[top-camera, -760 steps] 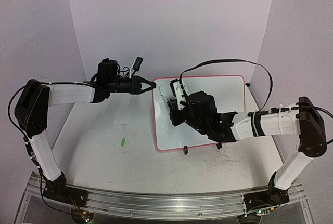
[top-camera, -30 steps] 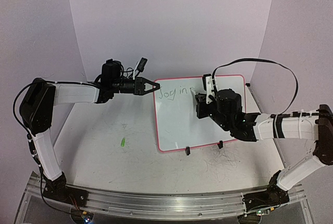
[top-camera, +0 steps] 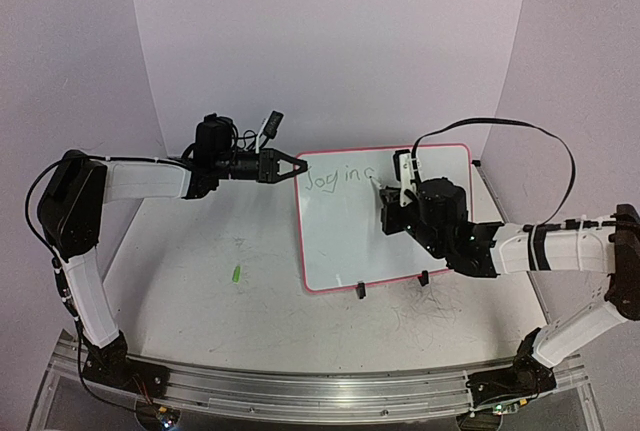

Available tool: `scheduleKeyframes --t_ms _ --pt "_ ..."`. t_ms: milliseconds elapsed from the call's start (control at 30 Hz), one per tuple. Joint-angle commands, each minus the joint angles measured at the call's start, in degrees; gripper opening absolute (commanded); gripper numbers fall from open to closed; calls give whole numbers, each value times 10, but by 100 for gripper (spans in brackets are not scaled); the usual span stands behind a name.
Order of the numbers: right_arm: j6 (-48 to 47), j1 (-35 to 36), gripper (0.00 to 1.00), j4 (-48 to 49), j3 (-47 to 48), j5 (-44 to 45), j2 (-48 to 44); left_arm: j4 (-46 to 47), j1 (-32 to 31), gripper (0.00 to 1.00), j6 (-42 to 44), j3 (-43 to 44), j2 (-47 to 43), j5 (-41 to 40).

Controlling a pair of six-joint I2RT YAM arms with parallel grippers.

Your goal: Write a sentence on the whiteboard

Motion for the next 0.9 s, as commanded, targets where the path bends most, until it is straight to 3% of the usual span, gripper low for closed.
scheduleKeyframes --t_ms 0,367,867 --pt "3 -9 0 15 26 22 12 -9 -13 0 20 -5 -8 -21" --pt "-2 -12 0 20 41 23 29 -9 -13 0 20 -5 -10 -21" --pt "26 -10 0 -6 -6 -1 5 -9 -13 0 21 -5 -8 -21"
